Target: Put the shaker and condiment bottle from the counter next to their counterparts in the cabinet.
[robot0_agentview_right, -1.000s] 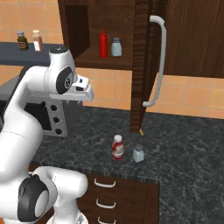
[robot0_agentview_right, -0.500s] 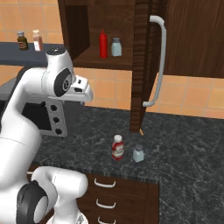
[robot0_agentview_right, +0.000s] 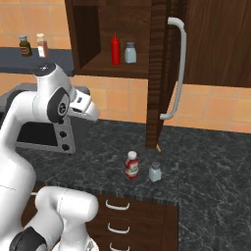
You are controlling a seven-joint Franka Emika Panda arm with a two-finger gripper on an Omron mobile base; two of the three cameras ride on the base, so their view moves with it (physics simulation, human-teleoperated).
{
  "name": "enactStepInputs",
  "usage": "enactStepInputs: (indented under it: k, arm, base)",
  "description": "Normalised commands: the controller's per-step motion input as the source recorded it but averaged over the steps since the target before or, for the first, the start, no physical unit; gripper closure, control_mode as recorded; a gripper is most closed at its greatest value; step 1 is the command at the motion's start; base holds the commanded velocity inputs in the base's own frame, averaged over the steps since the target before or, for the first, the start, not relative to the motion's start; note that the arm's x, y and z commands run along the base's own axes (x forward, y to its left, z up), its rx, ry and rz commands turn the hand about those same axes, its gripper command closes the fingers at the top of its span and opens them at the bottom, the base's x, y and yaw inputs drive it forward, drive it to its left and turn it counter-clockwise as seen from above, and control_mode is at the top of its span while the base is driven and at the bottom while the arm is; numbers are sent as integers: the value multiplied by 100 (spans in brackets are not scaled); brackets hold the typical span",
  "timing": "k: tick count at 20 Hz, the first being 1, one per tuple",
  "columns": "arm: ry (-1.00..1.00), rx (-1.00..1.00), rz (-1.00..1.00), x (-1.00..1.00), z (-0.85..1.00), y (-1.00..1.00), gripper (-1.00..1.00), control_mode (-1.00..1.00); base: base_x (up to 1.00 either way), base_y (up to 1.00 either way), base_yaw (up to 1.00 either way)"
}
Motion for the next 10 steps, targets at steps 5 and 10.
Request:
enactStepInputs:
  k: [5, 10]
  arm:
    - [-22, 0, -32, -23, -10, 0, -100, -100]
    - [-23, 0, -34, -18, -13, 0, -100, -100]
  base:
    - [0, 0, 0]
    - [0, 0, 0]
